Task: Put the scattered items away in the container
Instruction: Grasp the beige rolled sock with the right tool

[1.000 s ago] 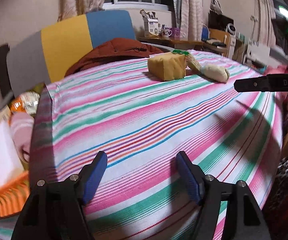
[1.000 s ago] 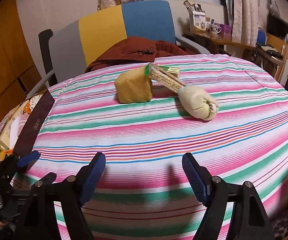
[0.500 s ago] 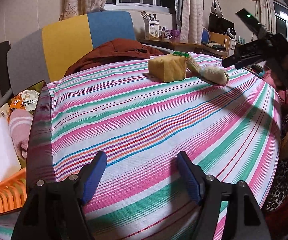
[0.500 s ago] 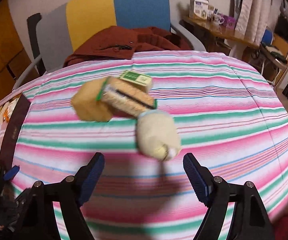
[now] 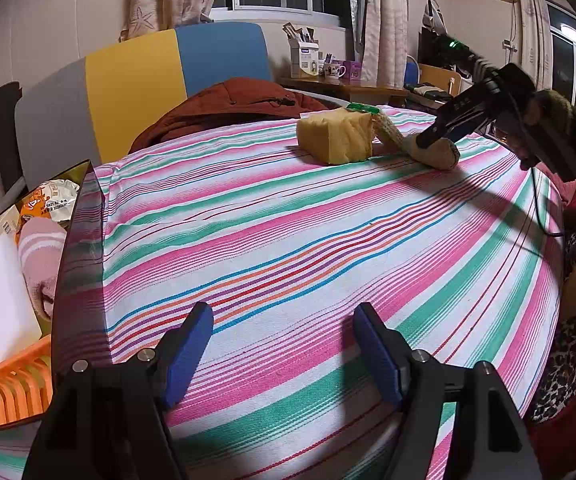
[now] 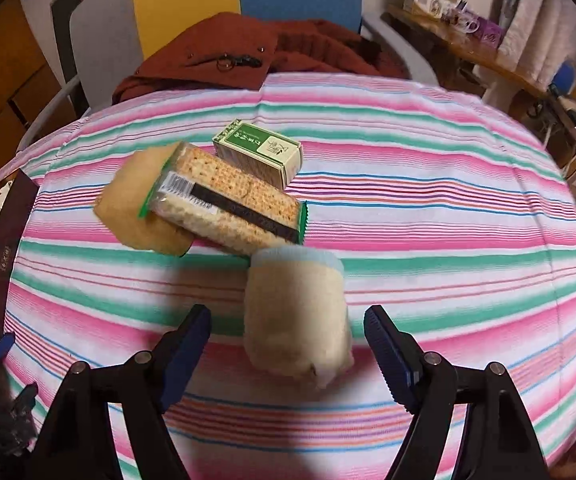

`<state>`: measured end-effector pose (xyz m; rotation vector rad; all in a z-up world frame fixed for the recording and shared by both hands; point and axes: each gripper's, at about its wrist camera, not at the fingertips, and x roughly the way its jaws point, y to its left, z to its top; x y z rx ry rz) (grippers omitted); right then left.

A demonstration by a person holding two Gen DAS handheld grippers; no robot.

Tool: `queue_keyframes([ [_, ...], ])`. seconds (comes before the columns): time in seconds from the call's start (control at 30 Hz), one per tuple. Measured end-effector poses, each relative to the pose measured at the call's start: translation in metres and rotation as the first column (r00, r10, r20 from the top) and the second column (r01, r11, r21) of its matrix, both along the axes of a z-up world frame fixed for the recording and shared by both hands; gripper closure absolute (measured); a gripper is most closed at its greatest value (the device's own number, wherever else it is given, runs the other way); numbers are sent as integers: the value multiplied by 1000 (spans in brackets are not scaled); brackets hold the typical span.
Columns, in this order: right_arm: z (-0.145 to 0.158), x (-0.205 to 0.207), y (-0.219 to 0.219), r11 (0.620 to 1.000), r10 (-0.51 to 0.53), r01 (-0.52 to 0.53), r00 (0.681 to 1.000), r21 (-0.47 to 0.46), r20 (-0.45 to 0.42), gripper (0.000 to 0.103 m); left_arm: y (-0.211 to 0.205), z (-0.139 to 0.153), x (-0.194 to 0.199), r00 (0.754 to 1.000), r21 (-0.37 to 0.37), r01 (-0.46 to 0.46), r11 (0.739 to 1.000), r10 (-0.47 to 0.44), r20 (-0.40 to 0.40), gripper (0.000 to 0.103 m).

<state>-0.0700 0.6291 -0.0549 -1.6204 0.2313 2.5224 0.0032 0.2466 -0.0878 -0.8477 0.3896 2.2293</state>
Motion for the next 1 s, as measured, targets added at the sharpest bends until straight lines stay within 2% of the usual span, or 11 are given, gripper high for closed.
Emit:
queue_keyframes([
  [0.2, -10, -3, 5, 1000, -19, 19, 999, 6, 40, 35, 0, 0, 0, 1000, 0, 0, 1000, 0, -1, 29],
  [0.27, -9, -3, 2, 1000, -6, 6, 1000, 21, 30, 45, 0, 0, 0, 1000, 0, -1, 1000, 1, -1, 29],
  [0.4, -9, 0, -9, 996, 37, -39, 999, 86, 29, 45, -1, -1, 0, 1000, 0, 0, 1000, 0, -2, 29],
  [0.73, -7, 1, -12, 989, 61, -65, 997, 130, 39, 46, -1, 0, 0, 1000, -1, -5, 1000, 5, -5, 29],
  [1.0, -10, -1, -10, 981, 52, -65, 996, 185, 72, 46, 11, 4, -8, 999, -46, -16, 999, 18, 51, 30],
])
